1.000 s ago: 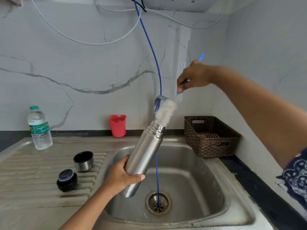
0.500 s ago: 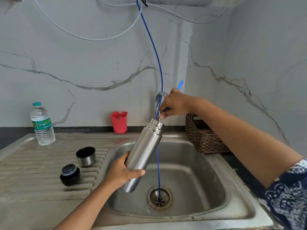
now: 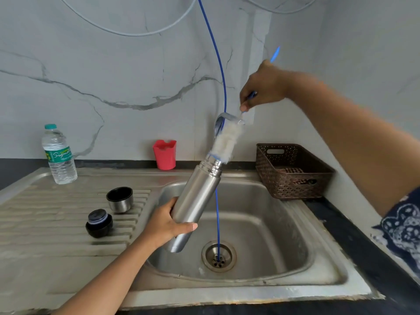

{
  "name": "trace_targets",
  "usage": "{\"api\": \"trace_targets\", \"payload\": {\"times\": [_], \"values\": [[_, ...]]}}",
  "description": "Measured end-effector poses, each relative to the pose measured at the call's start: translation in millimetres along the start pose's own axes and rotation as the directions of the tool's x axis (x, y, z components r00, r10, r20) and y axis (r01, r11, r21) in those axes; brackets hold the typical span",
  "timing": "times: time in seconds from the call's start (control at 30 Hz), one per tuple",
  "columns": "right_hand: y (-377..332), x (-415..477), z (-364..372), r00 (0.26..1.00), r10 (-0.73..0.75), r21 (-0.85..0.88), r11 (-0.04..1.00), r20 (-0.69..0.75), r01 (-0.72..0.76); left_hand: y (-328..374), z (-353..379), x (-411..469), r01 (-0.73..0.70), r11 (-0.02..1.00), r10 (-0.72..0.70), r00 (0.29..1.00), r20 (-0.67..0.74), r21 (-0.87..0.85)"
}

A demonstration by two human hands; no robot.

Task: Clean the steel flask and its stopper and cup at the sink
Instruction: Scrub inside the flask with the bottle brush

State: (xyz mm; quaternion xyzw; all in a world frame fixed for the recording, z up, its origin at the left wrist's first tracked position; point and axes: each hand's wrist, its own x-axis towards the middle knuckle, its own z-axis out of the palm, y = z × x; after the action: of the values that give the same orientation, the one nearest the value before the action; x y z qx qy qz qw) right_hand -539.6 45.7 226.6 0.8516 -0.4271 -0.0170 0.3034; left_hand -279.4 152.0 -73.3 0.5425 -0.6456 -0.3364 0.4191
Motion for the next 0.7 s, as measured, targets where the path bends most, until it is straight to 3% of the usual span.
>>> {"api": "trace_targets", "payload": {"times": [0.27,0.57,0.7], "values": [[-83,-4,63,0.982,-0.185,0.107,0.978,0.042,0.180,3,6,0,-0.001,1.000,0.001,1.000,-0.001,0.016],[19,-21,11,0.998,0.047,0.138,0.990,-0.045,-0.040,1,3,3,-0.016,0.999,0.017,1.000,-0.007,0.030],[13,-19,20,0.998,0.036,0.110,0.994,-0.059,-0.030,-5,1,1,-0.007,0.998,0.007,1.000,0.013,0.066]]}}
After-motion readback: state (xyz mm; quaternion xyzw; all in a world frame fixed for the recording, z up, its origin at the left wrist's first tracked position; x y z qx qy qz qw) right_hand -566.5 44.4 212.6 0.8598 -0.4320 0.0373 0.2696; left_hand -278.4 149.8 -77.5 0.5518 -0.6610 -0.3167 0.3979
